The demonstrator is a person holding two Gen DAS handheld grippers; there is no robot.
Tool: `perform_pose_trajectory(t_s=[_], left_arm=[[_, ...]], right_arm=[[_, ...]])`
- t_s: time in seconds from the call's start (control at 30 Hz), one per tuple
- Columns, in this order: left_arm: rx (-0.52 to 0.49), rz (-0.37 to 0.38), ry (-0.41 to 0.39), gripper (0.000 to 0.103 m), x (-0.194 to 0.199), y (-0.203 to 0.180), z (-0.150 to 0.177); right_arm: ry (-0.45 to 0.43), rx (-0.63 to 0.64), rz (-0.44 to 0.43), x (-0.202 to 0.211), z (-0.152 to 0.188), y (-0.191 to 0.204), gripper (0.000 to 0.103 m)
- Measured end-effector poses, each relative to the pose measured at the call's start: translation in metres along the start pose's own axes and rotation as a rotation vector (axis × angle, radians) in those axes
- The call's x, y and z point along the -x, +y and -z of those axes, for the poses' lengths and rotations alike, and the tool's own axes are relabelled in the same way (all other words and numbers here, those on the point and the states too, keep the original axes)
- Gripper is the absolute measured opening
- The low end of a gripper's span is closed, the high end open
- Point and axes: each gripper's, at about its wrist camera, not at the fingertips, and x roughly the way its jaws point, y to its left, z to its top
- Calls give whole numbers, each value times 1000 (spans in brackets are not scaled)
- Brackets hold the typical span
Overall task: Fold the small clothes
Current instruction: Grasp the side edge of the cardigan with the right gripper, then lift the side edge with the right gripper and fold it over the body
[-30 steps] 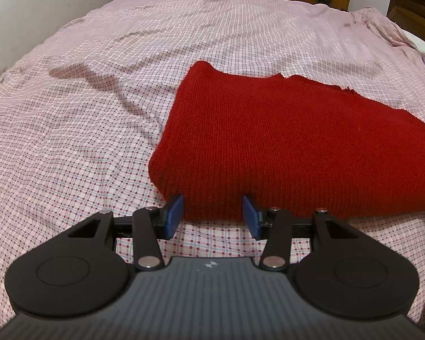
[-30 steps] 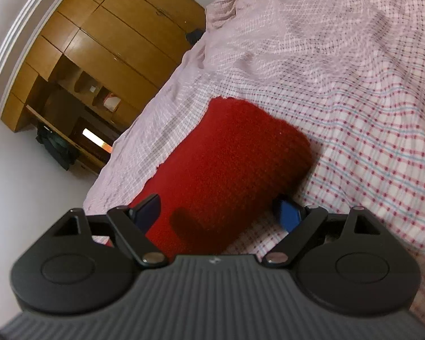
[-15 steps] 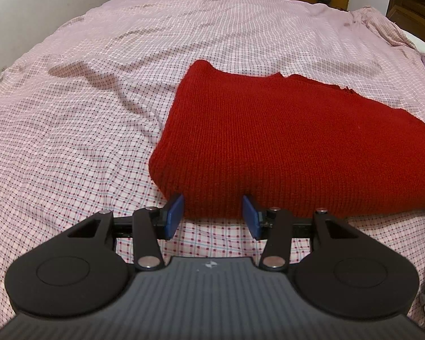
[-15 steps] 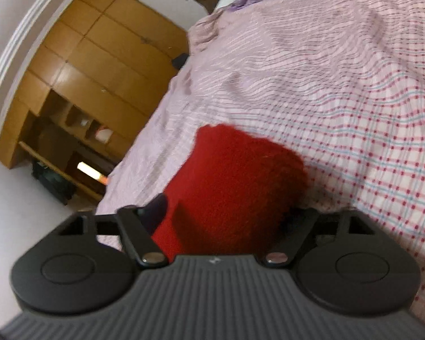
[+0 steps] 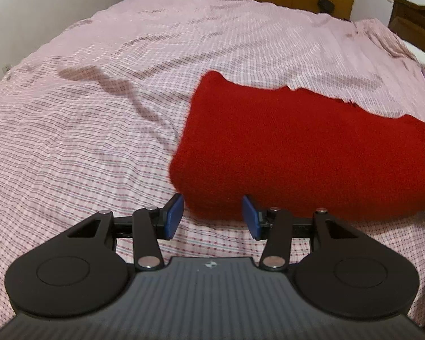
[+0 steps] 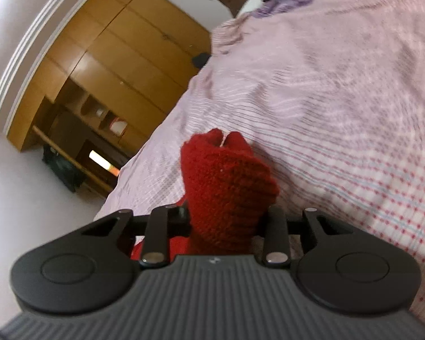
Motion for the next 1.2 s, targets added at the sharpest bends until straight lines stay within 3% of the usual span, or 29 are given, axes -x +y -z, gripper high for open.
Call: perform_pose_trajectory(t_s=[0.73,1.2], left_arm=[[-26,-54,-55,54,-11,35,-34],[-59,-55,-66,54,-24,46,-46]], right_arm=[[0,335,-53,0,-7,80,33],[17,611,-132,-9,33,167,33]])
